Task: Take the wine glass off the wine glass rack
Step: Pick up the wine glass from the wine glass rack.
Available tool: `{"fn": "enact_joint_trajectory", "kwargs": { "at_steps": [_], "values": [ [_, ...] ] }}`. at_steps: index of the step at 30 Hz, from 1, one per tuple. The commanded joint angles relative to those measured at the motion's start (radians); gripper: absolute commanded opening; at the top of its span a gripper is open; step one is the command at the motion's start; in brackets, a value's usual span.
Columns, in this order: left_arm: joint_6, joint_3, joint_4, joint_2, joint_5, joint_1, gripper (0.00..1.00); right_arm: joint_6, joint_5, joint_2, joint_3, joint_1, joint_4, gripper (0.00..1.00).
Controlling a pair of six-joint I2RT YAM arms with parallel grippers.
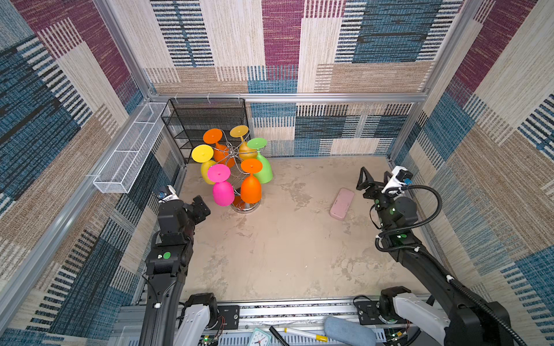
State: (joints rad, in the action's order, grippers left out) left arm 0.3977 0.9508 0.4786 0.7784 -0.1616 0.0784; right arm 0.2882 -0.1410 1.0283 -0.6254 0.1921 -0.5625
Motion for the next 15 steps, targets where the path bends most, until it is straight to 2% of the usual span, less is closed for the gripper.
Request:
{"fn": "enact_joint_trajectory", "kwargs": {
  "at_steps": [1,4,8,12,15],
  "values": [
    [0.005,0.121,0.042,0.035,0.158,0.016,0.89,0.058,0.003,0.034,-0.092,0.068,0.139,1.0],
    [-0.018,0.261,0.081,0.086,0.217,0.018,0.88,0.062,0.009,0.073,-0.178,0.155,0.178,1.0],
    [-0.045,0.383,0.09,0.154,0.315,0.018,0.86,0.148,0.066,0.131,-0.285,0.245,0.217,1.0],
    [-0.108,0.404,0.009,0.193,0.455,0.017,0.83,0.228,0.104,0.205,-0.384,0.348,0.233,1.0],
    [-0.147,0.397,-0.027,0.209,0.531,0.006,0.83,0.308,0.171,0.27,-0.465,0.383,0.256,0.99]
  ]
}}
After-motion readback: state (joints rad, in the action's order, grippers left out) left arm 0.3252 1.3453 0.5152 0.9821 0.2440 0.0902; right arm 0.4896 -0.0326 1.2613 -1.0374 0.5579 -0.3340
